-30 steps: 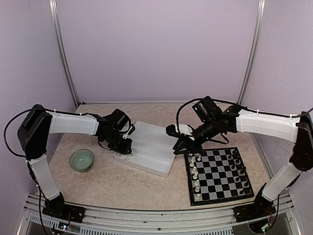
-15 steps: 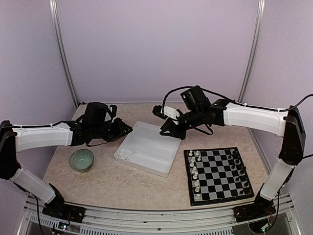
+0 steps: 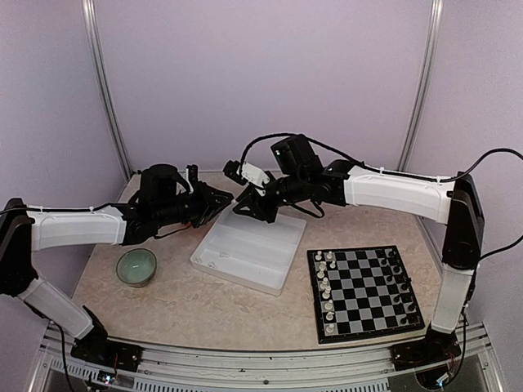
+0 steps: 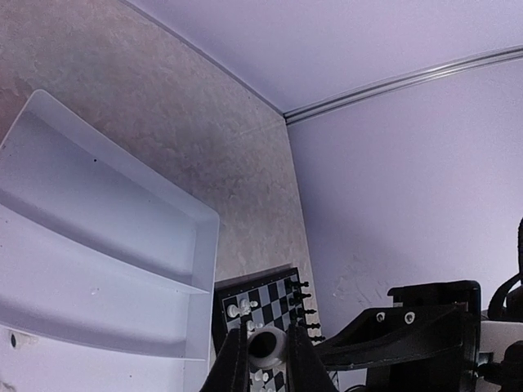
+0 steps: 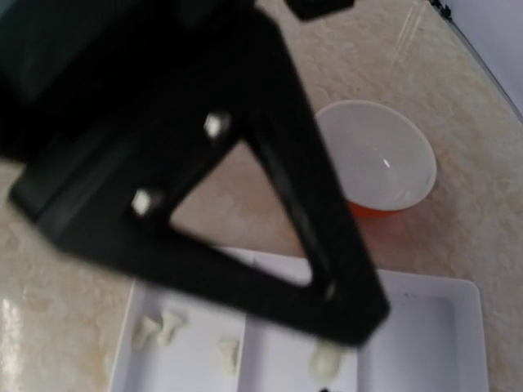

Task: Set up the chess pieces on the board
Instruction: Pass from the left arm to the right

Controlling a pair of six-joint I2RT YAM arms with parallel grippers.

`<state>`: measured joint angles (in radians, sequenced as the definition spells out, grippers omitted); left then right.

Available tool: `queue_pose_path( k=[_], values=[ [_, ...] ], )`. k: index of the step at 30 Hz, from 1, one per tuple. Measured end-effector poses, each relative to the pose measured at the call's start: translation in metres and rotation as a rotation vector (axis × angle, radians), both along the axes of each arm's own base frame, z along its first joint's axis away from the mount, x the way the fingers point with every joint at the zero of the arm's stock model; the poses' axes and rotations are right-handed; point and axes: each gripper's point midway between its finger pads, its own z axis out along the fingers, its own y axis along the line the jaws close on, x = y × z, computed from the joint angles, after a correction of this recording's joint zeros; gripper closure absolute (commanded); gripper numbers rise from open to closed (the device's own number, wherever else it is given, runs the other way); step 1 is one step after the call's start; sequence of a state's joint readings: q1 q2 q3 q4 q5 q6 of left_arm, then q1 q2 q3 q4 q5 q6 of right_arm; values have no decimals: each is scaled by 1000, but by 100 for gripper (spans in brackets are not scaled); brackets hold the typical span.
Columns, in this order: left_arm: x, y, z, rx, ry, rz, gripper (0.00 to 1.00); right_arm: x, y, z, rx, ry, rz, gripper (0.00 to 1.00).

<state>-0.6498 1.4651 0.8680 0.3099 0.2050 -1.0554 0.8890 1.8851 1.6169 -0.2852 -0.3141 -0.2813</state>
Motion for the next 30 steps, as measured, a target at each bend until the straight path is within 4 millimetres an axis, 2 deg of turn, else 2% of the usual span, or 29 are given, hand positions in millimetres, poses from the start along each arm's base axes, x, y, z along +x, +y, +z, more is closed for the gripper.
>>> queue_pose_path(
  k=[5,15,26,30],
  values=[
    [-1,-2,1,-18,8,-1,87,4,8,-1,3,10,-23,73],
    [-2,-2,-3,-18,18,0,87,9,10,-2,12,37,-57,83],
    [-3,2,-3,-48,30,36,87,20,16,-1,23,58,-107,81],
    [-6,3,4,-63,18,38,87,21,19,-2,28,68,-109,81]
  ],
)
